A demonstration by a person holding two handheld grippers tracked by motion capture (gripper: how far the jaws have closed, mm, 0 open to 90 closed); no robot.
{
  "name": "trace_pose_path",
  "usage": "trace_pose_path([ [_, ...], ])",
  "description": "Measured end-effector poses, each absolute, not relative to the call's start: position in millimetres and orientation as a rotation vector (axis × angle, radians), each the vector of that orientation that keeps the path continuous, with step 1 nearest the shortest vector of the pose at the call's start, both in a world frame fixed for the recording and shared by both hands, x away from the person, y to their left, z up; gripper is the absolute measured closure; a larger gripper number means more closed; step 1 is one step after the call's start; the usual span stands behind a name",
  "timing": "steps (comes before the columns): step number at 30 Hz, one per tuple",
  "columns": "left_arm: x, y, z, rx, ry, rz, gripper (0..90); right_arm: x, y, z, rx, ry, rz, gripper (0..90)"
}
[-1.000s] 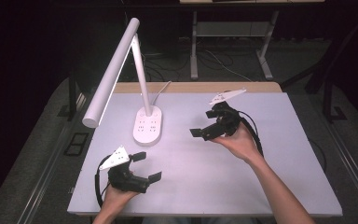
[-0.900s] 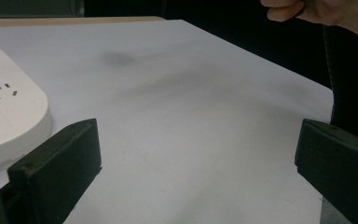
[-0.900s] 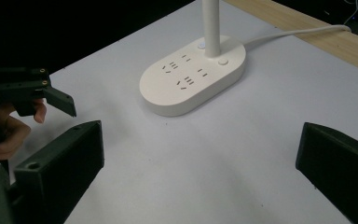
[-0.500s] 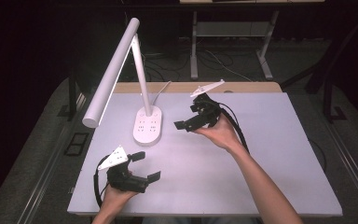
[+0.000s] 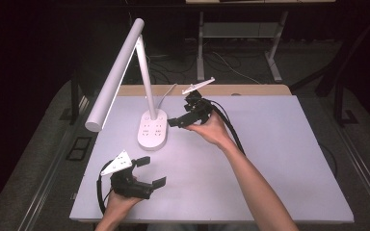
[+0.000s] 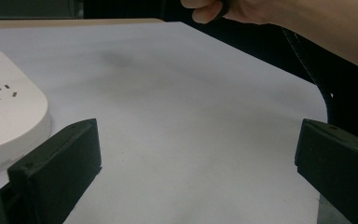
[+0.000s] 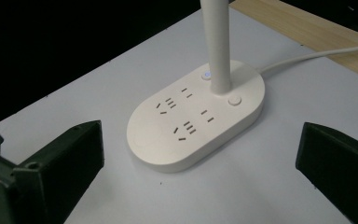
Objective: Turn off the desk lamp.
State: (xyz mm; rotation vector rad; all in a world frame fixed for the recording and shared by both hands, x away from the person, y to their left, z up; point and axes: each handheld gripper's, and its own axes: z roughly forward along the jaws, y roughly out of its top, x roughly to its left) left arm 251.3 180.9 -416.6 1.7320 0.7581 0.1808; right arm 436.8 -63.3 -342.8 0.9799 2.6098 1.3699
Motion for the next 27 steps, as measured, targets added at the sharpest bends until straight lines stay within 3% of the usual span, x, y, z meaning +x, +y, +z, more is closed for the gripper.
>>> trace_pose_path([
  [13, 251.6, 183.1, -416.0, 1.725, 0.759, 0.178, 0.0, 470.8, -38.3, -361.1, 1.087, 2.580, 1.385, 1.0],
  [21, 251.6, 183.1, -415.7, 1.719, 0.758, 0.173, 0.0, 485.8, -32.7, -367.0, 1.138, 2.529, 1.430, 19.1],
  [27, 251.7, 183.7, -415.5, 1.715, 0.757, 0.170, 0.0, 494.3, -28.3, -375.1, 1.188, 2.506, 1.463, 40.9],
])
